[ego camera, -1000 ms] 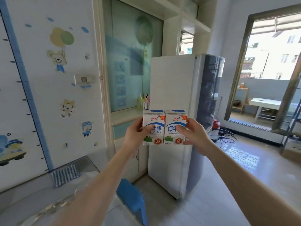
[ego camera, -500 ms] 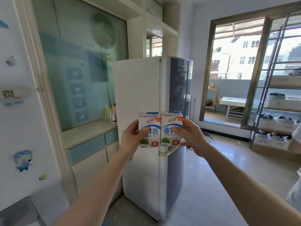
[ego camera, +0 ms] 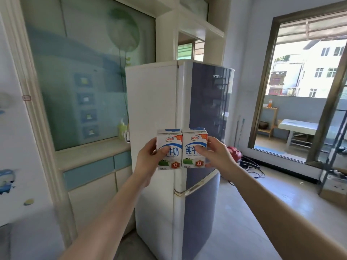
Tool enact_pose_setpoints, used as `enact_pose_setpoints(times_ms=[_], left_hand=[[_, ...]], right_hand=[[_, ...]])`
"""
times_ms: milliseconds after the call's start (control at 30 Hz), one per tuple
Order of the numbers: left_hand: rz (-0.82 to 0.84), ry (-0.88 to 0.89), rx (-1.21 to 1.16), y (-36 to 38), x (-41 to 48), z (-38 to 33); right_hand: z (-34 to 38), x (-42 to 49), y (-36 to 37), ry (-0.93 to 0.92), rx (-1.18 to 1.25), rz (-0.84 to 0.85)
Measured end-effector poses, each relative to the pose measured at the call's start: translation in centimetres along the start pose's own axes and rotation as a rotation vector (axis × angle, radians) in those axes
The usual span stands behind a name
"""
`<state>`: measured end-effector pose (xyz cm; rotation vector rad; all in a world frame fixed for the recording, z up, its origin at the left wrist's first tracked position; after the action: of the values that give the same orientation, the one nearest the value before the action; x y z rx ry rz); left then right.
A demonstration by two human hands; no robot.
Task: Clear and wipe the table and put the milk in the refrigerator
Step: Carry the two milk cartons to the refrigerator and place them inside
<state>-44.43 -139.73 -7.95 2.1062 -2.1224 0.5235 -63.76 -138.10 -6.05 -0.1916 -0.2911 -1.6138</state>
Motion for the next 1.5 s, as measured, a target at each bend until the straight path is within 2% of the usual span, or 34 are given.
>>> enact_pose_setpoints(times_ms=[300,533,833,1000,1200,1400,1500], left_hand=[[-0.14,-0.018,0.04,-0.3,4.5,1.9],[-0.166,-0.015,0.055,-1.9,7.9,4.1],[-0.127,0.007,-0.112,-1.1,11.3,6.1],[-0.188,0.026,-0.144,-1.5,12.2,6.2],[-0.239,-0.001,-0.167,-0.6,13.0,6.6],[-0.241,0.002,-0.05,1.7,13.4,7.0],[-0.249,0.016,-0.007,2.7,13.8,7.0]], right_hand=[[-3.3,7.2,0.5,0.032,0.067,0.125],[-5.5,11.3,2.7,0.018,0.106,0.209],[-8.5,15.6,3.7,0.061,0.34,0.214],[-9.0,17.4,4.7,0.058,0.482,0.256],[-9.2,20.6,5.4,0.052,0.54,0.212],[-9.4,20.7,7.1,0.046,0.548,0.247],[-10.0,20.8,7.7,0.103,0.592,0.283]])
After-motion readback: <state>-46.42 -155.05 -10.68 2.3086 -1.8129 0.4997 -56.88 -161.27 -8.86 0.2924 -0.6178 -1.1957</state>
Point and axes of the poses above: each hand's wrist, its own x-axis towards the middle knuckle, its own y-axis out of the palm, z = x × y, the point moved 8 cm from there along x, towards the middle knuckle, and after that the axes turned 14 degrees about x, right-handed, at the moved point
